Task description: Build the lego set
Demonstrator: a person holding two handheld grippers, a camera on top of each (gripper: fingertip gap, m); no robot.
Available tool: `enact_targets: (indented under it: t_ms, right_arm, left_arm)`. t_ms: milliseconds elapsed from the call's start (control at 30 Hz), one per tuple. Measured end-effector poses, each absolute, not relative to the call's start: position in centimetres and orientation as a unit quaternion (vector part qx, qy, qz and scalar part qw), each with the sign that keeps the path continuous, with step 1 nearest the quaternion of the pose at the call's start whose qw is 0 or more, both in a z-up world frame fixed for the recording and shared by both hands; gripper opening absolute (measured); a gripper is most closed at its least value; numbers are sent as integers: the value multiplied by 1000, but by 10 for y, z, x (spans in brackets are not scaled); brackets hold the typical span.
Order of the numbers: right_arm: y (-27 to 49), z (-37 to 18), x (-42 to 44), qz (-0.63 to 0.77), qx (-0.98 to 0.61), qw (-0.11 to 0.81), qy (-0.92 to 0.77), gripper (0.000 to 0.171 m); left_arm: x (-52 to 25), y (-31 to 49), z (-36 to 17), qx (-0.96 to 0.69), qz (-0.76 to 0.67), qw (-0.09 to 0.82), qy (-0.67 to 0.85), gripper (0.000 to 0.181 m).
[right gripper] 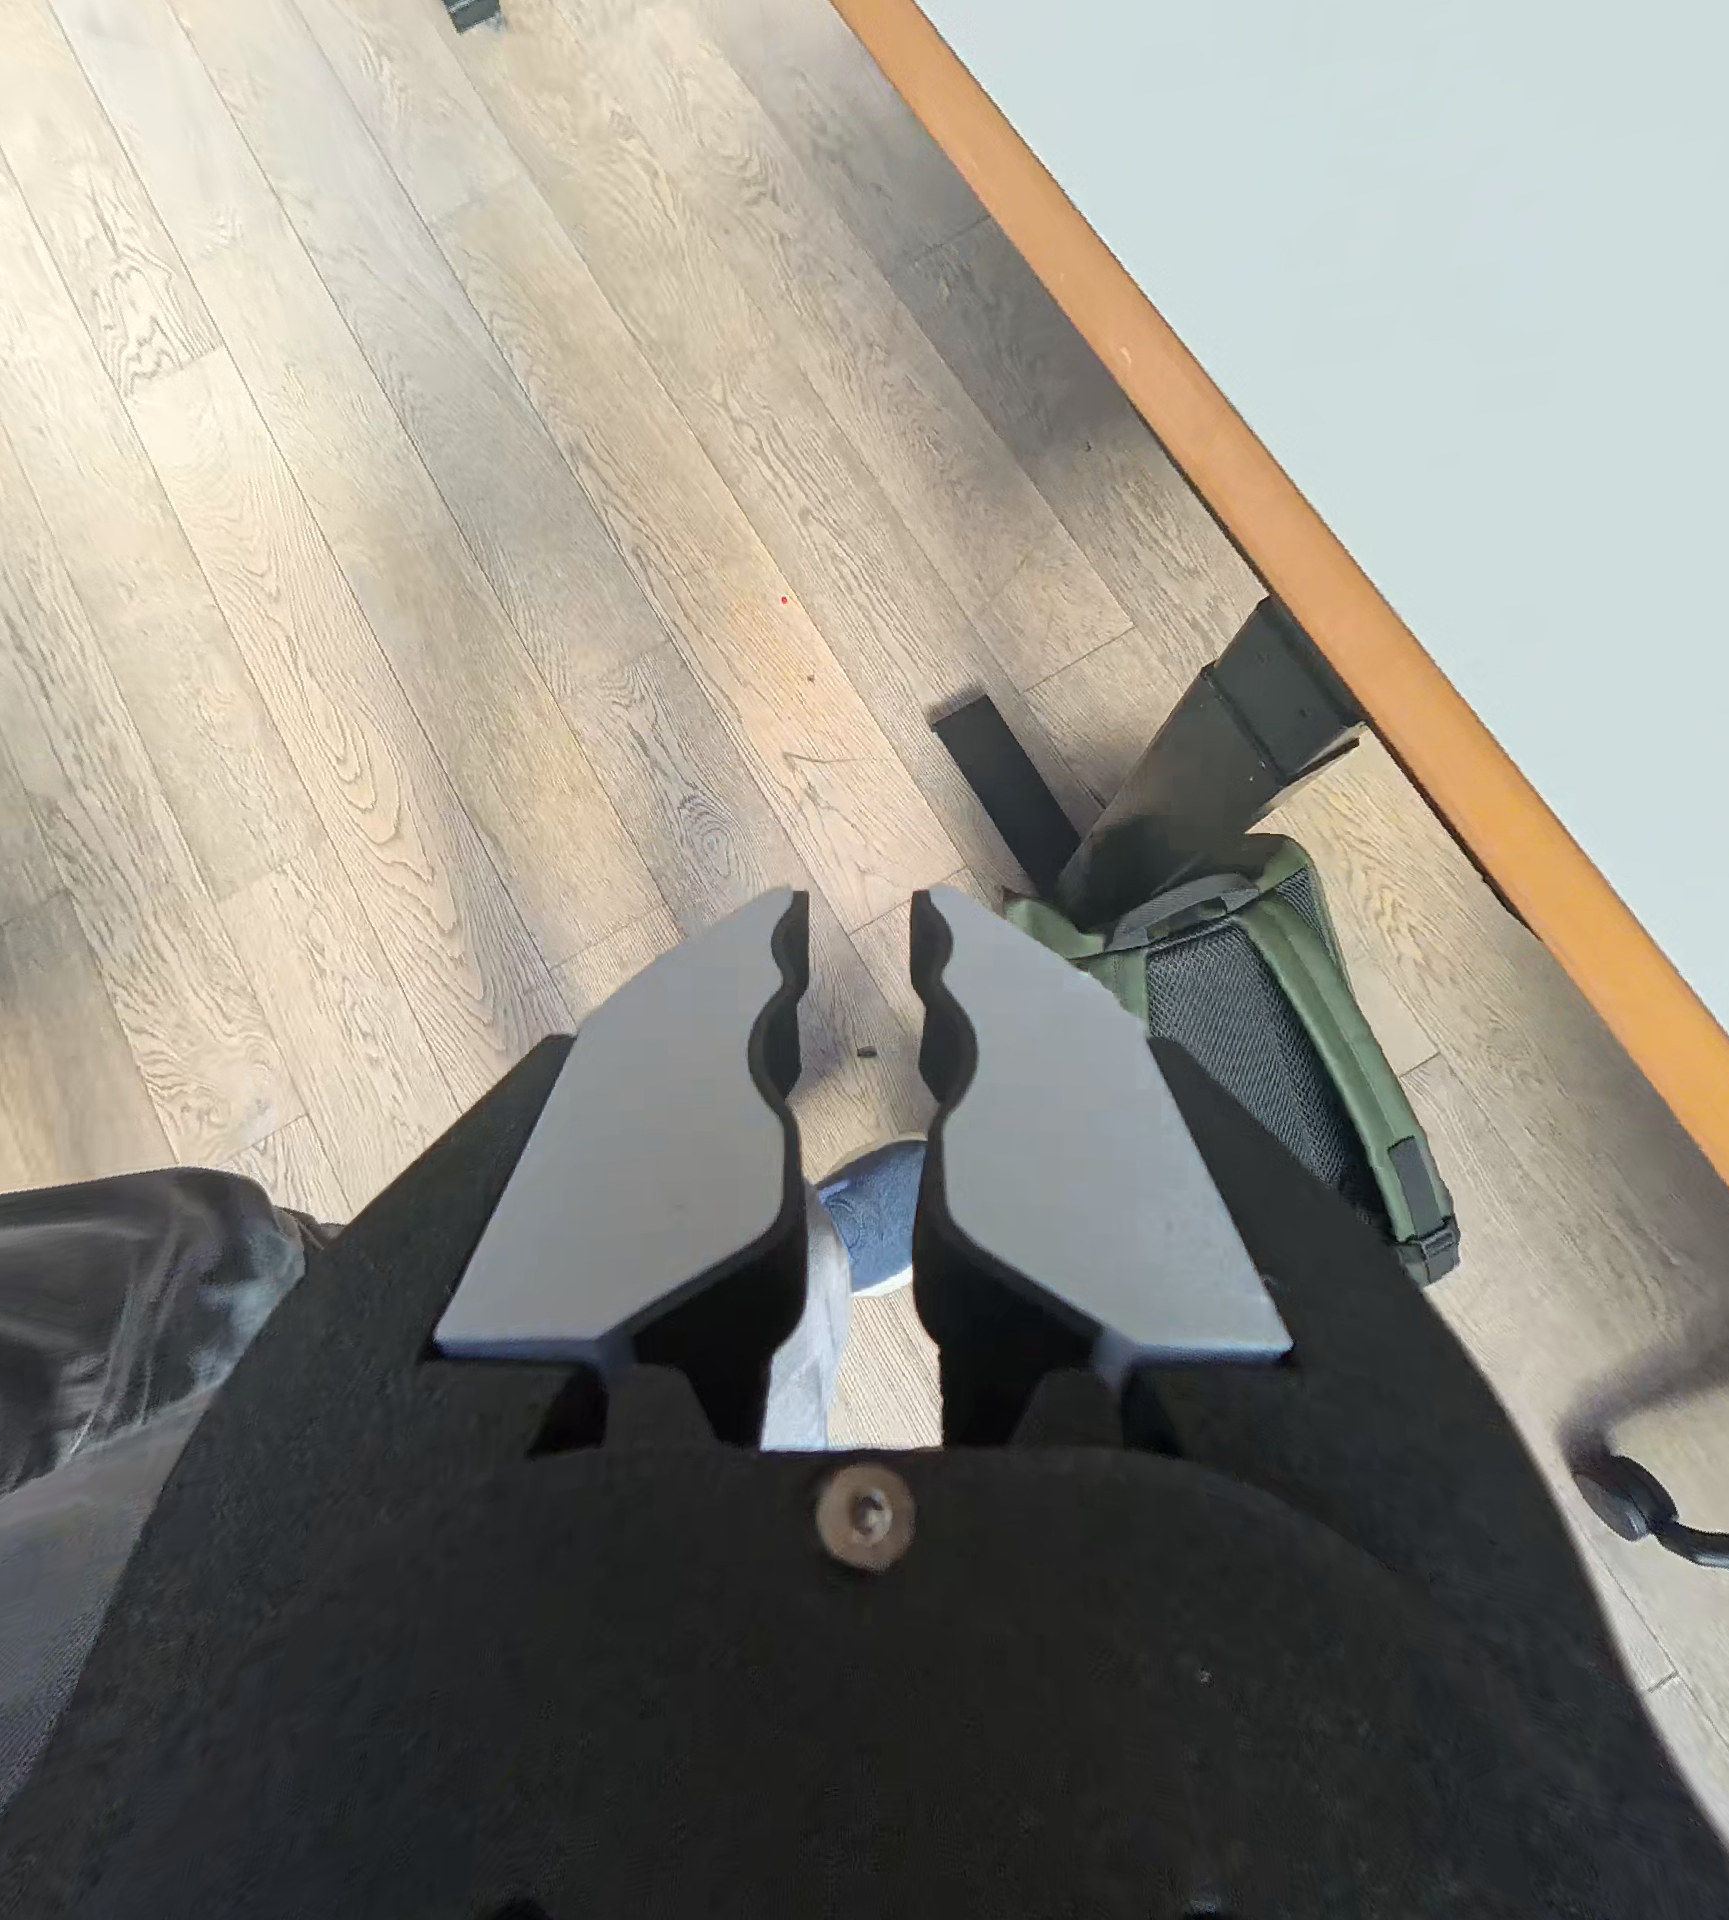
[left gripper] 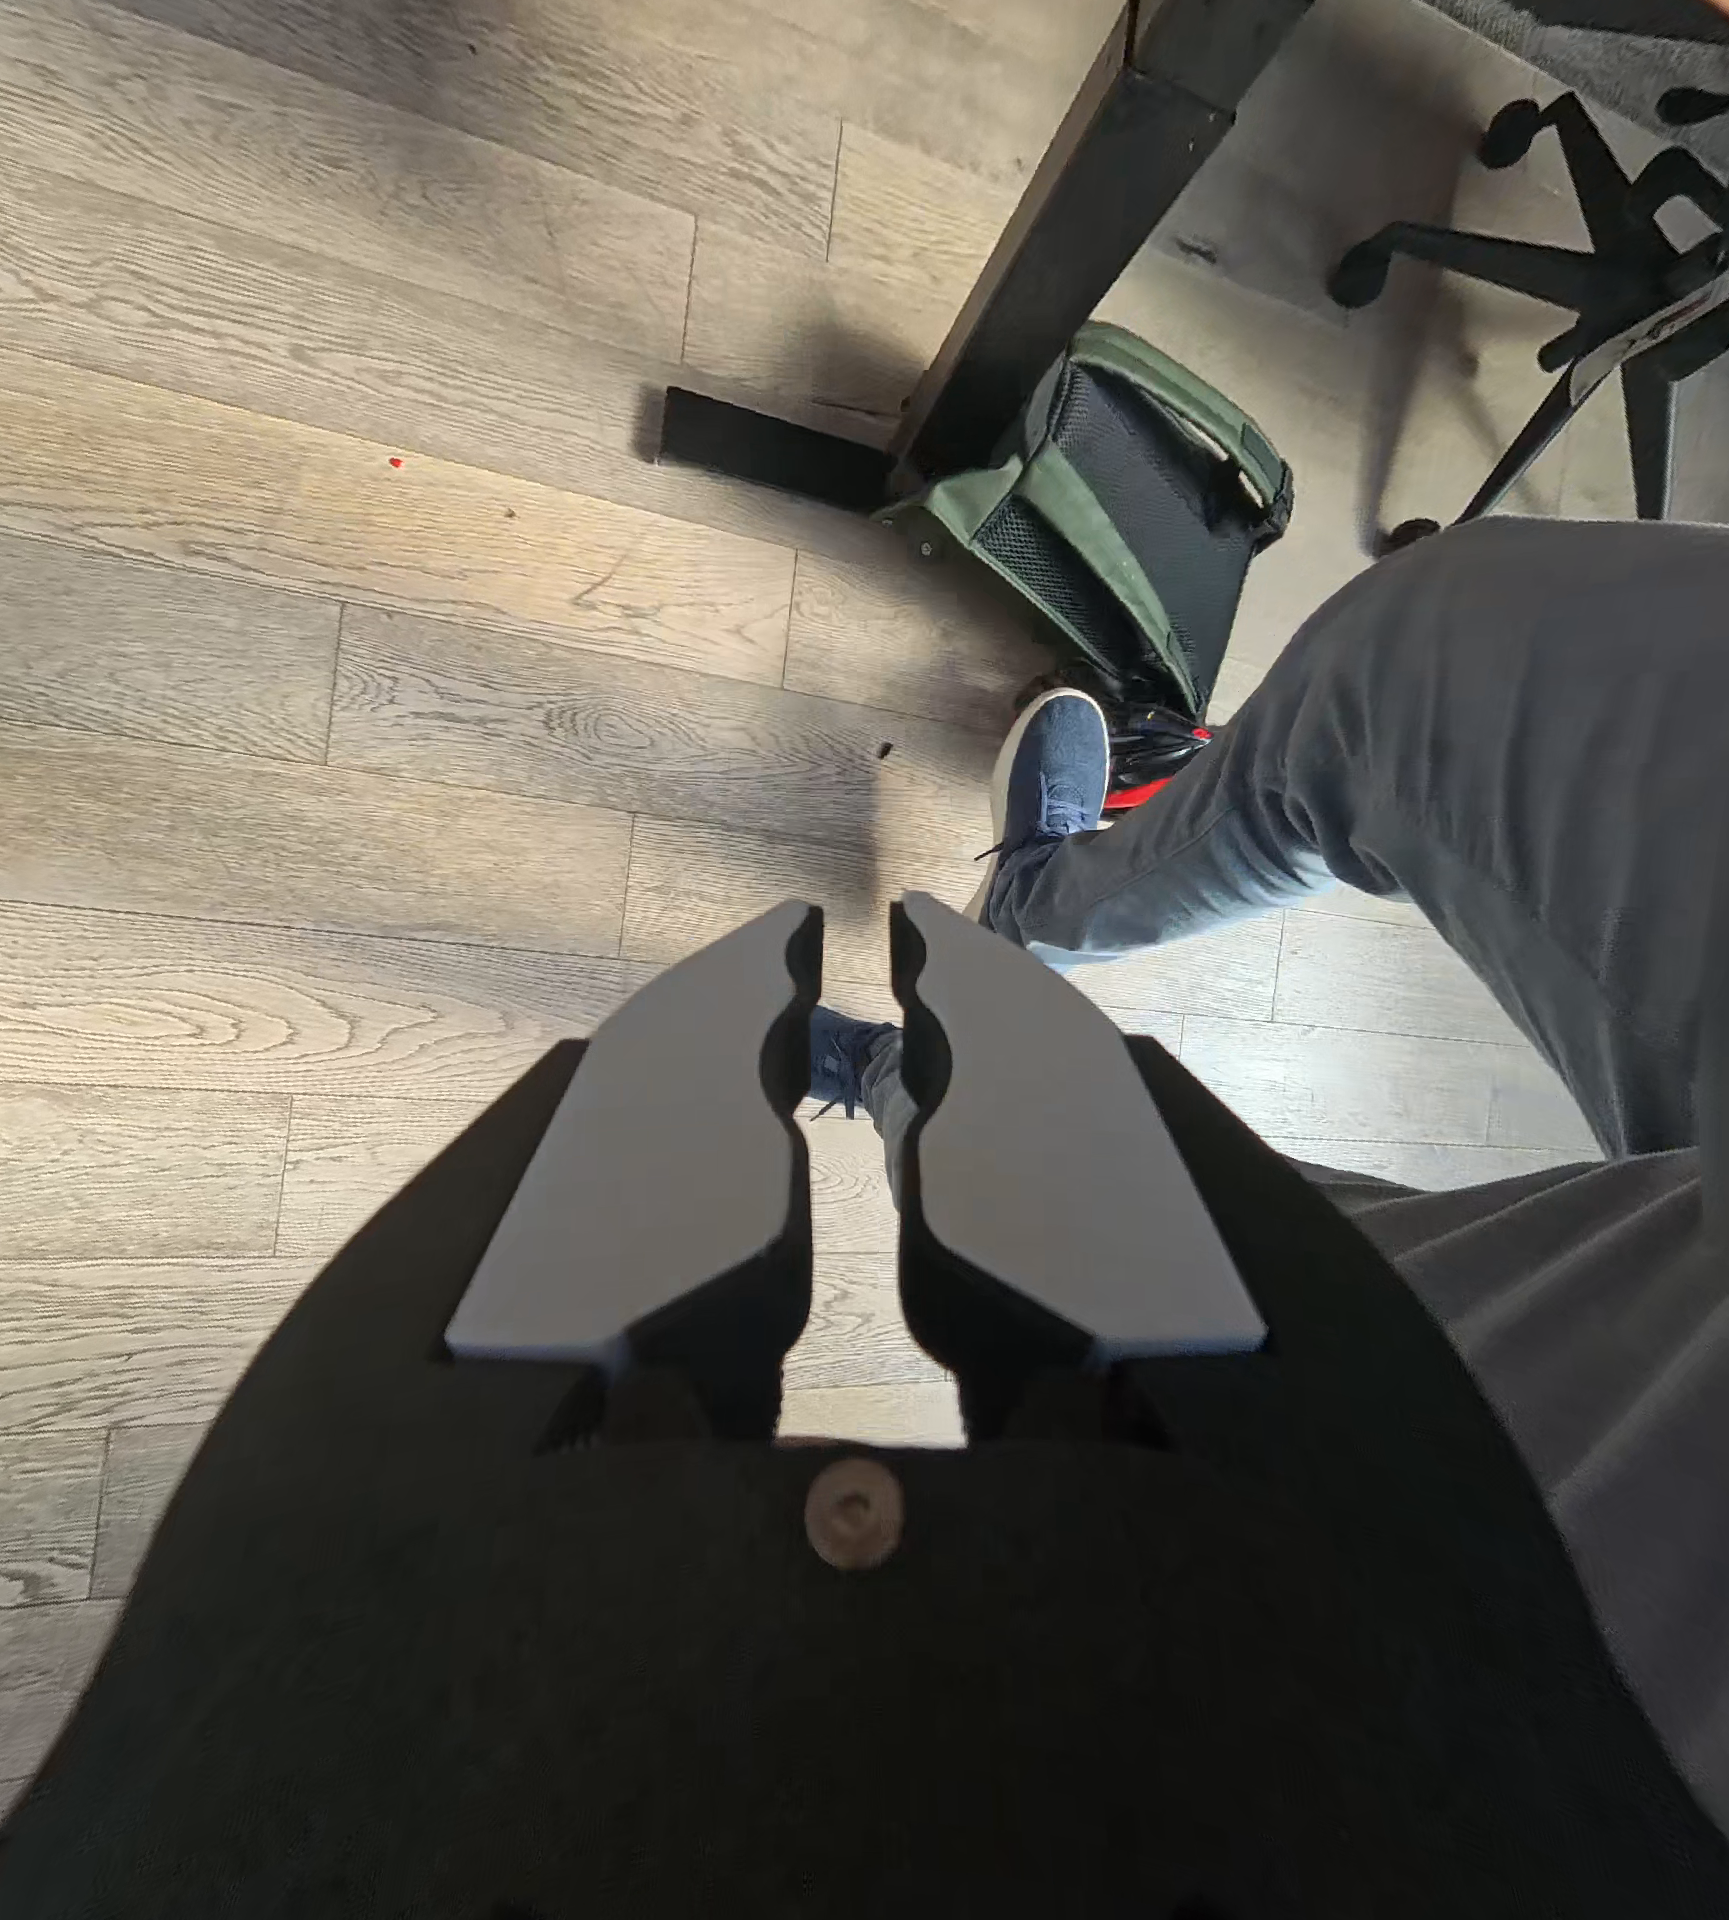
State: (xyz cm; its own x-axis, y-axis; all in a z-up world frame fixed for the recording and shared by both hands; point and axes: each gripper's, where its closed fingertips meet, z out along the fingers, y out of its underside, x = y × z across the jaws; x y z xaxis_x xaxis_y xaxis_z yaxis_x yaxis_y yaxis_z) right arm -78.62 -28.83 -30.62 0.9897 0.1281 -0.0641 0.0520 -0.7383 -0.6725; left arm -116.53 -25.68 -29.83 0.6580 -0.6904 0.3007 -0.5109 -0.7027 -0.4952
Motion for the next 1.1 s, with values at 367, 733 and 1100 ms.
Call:
enact_targets:
  t_ms: [367, 733, 1100]
  right_arm:
    - [-264, -570, -798, 152, -968, 191, -59, 19]
    - [-316, -653, -812, 78, -978, 86, 172, 20]
    - [-321, -911, -853, 54, -949, 78, 300, 18]
  left_arm:
    - [-1065, -171, -444, -858, -220, 189, 424, 15]
    - [-1045, 93, -620, -784, -167, 237, 549, 12]
    - [-1036, 243, -955, -776, -216, 199, 558, 29]
